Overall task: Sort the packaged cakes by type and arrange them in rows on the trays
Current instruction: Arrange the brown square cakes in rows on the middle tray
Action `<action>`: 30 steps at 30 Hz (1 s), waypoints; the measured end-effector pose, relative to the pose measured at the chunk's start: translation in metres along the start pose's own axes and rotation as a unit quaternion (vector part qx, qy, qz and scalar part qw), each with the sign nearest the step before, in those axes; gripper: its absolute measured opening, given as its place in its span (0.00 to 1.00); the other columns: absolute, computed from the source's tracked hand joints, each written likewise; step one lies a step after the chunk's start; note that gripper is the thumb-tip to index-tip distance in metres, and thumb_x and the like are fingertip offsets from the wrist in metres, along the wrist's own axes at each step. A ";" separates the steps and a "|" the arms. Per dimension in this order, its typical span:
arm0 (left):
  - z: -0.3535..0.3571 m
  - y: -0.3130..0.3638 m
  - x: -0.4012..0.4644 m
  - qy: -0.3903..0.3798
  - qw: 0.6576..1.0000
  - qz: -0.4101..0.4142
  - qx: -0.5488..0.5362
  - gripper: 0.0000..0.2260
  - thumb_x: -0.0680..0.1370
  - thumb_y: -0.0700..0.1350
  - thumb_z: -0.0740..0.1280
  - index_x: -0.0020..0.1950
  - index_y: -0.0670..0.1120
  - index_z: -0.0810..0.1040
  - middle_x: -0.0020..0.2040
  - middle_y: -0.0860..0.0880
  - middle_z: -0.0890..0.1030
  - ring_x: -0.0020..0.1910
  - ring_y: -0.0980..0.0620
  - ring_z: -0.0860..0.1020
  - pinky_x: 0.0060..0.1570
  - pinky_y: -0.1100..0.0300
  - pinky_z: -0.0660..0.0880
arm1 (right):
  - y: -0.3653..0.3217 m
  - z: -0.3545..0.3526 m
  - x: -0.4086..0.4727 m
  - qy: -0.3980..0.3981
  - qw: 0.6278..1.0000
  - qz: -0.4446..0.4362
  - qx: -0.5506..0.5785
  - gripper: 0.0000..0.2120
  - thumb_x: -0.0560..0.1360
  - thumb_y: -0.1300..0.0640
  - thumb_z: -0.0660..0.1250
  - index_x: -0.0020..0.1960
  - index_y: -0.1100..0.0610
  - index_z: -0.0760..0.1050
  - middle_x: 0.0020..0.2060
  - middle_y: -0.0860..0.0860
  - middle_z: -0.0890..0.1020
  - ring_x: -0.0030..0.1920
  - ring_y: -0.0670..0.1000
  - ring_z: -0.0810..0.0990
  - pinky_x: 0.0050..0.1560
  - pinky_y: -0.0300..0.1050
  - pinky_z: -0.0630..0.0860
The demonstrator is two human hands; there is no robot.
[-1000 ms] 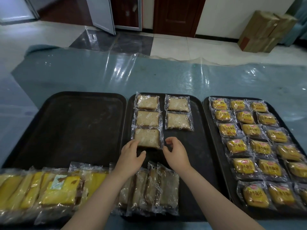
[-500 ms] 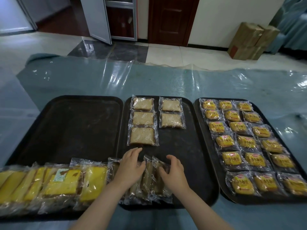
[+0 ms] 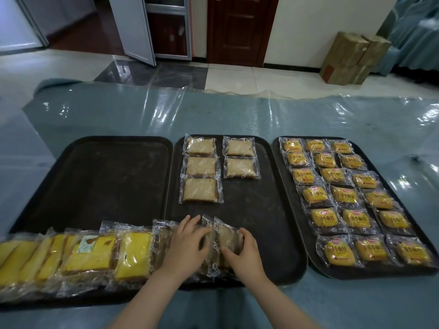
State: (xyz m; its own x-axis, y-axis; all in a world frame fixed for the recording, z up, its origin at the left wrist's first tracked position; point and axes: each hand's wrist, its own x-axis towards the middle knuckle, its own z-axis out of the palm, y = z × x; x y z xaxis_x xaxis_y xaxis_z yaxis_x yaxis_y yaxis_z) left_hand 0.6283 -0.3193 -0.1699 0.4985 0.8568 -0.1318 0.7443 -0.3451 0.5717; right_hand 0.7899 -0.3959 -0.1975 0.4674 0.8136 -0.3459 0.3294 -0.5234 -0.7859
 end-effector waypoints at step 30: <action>0.005 0.029 0.000 -0.024 0.989 0.033 -0.144 0.23 0.82 0.44 0.63 0.75 0.59 0.66 0.69 0.65 0.68 0.68 0.69 0.65 0.65 0.74 0.61 | 0.004 -0.020 0.005 0.027 0.960 0.042 0.276 0.32 0.75 0.64 0.72 0.74 0.51 0.65 0.67 0.48 0.74 0.59 0.46 0.79 0.63 0.50 0.77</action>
State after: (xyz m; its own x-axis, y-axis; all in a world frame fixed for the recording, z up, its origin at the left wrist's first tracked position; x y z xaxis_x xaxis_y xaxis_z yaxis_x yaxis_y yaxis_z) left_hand 0.6524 -0.3314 -0.1574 0.5678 0.8142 -0.1213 0.5555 -0.2703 0.7864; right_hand 0.8096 -0.3988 -0.1918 0.5201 0.7519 -0.4052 -0.1893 -0.3612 -0.9131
